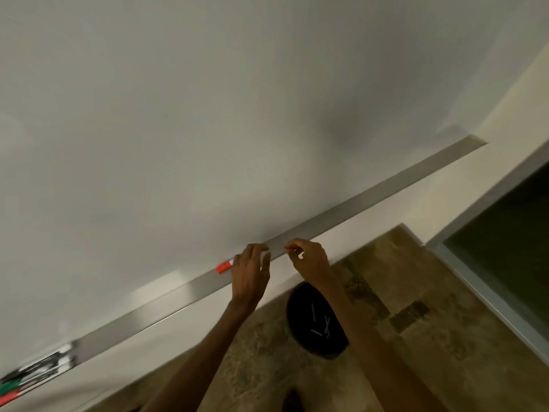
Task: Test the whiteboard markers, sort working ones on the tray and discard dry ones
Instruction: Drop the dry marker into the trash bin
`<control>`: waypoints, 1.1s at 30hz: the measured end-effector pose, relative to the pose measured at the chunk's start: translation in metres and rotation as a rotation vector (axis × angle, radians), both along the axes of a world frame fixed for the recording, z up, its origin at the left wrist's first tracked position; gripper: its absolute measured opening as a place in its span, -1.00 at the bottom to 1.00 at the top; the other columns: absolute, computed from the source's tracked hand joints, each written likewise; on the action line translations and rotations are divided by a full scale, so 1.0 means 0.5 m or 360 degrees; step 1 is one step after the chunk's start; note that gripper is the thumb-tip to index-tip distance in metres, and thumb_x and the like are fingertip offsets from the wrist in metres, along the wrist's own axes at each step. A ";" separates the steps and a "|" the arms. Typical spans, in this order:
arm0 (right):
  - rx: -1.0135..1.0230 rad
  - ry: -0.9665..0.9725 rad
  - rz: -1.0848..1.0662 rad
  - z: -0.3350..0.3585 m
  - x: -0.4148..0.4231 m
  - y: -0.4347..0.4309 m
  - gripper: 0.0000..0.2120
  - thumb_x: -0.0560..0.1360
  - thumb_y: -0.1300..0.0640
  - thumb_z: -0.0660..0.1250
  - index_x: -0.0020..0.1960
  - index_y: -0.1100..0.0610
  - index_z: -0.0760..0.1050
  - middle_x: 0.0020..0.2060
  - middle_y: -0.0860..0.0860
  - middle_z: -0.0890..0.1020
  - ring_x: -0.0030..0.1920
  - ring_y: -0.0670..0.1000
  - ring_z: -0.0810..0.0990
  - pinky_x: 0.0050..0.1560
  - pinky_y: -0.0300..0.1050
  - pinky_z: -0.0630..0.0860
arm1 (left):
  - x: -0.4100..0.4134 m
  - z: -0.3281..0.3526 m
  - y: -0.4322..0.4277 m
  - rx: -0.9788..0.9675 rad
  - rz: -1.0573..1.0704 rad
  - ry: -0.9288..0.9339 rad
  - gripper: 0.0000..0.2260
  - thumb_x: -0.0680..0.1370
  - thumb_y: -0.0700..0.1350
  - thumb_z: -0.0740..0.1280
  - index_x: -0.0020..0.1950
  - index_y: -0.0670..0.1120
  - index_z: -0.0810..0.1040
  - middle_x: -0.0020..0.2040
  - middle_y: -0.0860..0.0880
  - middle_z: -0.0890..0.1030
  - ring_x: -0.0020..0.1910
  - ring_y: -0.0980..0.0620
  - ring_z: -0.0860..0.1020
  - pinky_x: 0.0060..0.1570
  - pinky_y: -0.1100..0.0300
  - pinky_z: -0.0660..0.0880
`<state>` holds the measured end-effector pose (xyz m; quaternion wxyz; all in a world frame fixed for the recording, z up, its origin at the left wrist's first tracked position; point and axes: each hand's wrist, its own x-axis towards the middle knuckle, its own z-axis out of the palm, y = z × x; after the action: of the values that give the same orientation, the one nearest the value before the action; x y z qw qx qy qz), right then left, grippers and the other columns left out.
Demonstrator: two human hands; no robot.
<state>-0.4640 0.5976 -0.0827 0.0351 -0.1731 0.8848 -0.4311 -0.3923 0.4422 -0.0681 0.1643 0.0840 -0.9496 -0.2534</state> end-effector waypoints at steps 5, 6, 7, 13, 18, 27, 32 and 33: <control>0.0021 0.0124 0.0264 0.013 0.012 -0.109 -0.85 0.54 0.12 0.32 0.04 0.11 0.62 -0.06 0.00 0.69 -0.08 -0.06 0.62 -0.01 -0.27 0.53 | 0.029 0.007 -0.093 -0.0210 0.0113 -0.0156 -0.81 0.54 -0.22 0.31 0.14 -0.12 0.57 0.10 -0.10 0.62 0.03 -0.12 0.58 -0.04 0.03 0.47; 0.0047 0.0156 0.0306 0.015 0.016 -0.128 -0.85 0.53 0.13 0.31 0.04 0.12 0.62 -0.06 0.01 0.69 -0.07 -0.04 0.63 0.00 -0.30 0.48 | 0.034 0.003 -0.107 -0.0233 0.0138 -0.0204 -0.79 0.53 -0.23 0.31 0.15 -0.13 0.57 0.11 -0.12 0.63 0.05 -0.13 0.59 -0.03 0.02 0.48; 0.0072 0.0197 0.0339 0.015 0.019 -0.146 -0.85 0.53 0.14 0.32 0.04 0.12 0.62 -0.06 0.02 0.69 -0.06 -0.02 0.63 0.01 -0.32 0.44 | 0.040 -0.001 -0.118 -0.0257 0.0150 -0.0246 -0.77 0.51 -0.25 0.32 0.15 -0.14 0.58 0.10 -0.13 0.64 0.04 -0.14 0.60 -0.03 0.02 0.48; 0.0240 0.0327 0.0465 -0.028 0.032 -0.210 -0.82 0.38 0.22 0.41 -0.02 0.14 0.64 -0.09 0.04 0.70 -0.07 0.07 0.65 0.03 -0.03 0.58 | 0.068 -0.031 -0.152 -0.0315 0.0214 -0.0445 -0.82 0.47 -0.24 0.30 -0.01 -0.02 0.59 0.01 -0.01 0.64 -0.04 -0.08 0.58 -0.17 0.10 0.40; 0.0486 0.0335 0.0453 -0.056 0.040 -0.218 -0.78 0.32 0.21 0.45 -0.03 0.09 0.63 -0.09 0.01 0.68 -0.01 0.09 0.63 0.09 0.05 0.50 | 0.076 -0.046 -0.160 -0.0159 0.0205 -0.0431 -0.91 0.51 -0.17 0.33 -0.06 -0.05 0.62 -0.02 -0.03 0.61 -0.02 -0.09 0.55 -0.20 0.09 0.43; 0.0522 0.0109 0.0824 0.010 0.056 -0.259 -0.70 0.56 0.06 0.29 0.25 0.13 0.52 0.18 0.10 0.58 0.21 0.11 0.51 0.25 -0.02 0.41 | 0.124 0.004 -0.209 -0.0050 0.0053 -0.0430 -0.75 0.56 -0.16 0.26 0.24 -0.07 0.47 0.14 -0.07 0.56 0.04 -0.10 0.56 -0.05 0.07 0.49; 0.0484 0.0190 0.0832 0.104 0.075 -0.297 -0.69 0.57 0.00 0.29 0.26 0.09 0.53 0.14 0.06 0.64 0.12 0.08 0.60 0.16 -0.05 0.51 | 0.142 0.089 -0.252 -0.0062 -0.0019 -0.0377 -0.81 0.64 -0.12 0.14 0.24 -0.04 0.40 0.10 -0.07 0.59 0.00 -0.07 0.56 -0.01 0.13 0.46; 0.0476 0.0250 0.0840 0.122 0.081 -0.303 -0.71 0.57 -0.02 0.29 0.23 0.07 0.55 0.10 0.04 0.66 0.08 0.06 0.62 0.11 -0.06 0.55 | 0.148 0.103 -0.262 -0.0084 -0.0029 -0.0377 -0.82 0.64 -0.12 0.12 0.23 -0.03 0.40 0.10 -0.07 0.59 -0.01 -0.08 0.56 -0.01 0.12 0.46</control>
<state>-0.4237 0.4464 -0.0218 0.1025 -0.4225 0.8630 -0.2574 -0.3183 0.3113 -0.0169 0.0507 0.1003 -0.9694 -0.2181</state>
